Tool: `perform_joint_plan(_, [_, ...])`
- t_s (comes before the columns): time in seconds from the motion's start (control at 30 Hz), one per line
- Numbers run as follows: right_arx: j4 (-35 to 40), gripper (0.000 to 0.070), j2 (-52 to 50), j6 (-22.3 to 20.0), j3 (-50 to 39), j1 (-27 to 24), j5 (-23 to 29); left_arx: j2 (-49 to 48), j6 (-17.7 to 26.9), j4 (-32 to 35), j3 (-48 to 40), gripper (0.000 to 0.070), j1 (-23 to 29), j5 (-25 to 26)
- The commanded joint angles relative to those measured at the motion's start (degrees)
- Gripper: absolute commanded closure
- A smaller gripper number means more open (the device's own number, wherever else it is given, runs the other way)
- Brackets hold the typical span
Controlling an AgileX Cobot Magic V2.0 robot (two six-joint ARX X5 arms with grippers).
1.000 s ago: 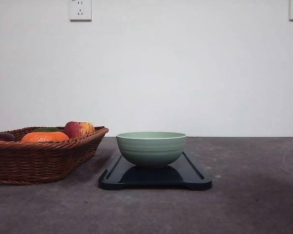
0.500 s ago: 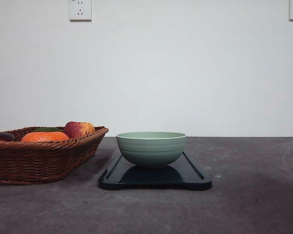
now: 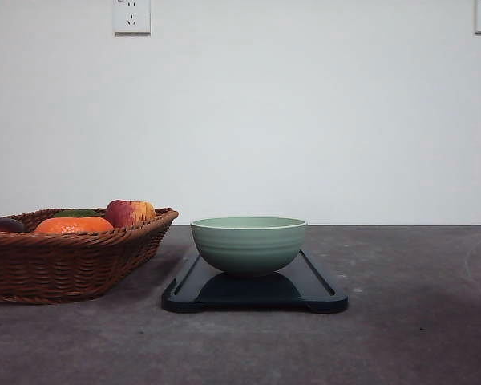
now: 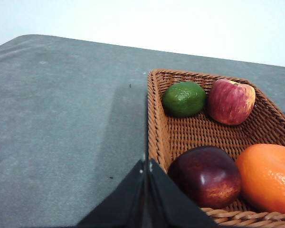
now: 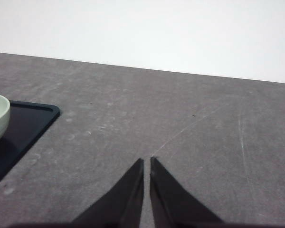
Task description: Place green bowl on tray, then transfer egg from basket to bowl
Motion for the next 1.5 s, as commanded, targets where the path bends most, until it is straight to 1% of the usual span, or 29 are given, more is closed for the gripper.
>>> perform_joint_plan(0.0, [0.6,0.0683,0.1,0.6,-0.2,-0.1,0.2,-0.1,0.8,-0.4,-1.1,0.0700,0.2,0.0])
perform_joint_plan(1.47, [0.6,0.0683,0.1,0.6,-0.2,-0.1,0.2,-0.1,0.7,-0.4,-1.1,0.0700,0.2,0.0])
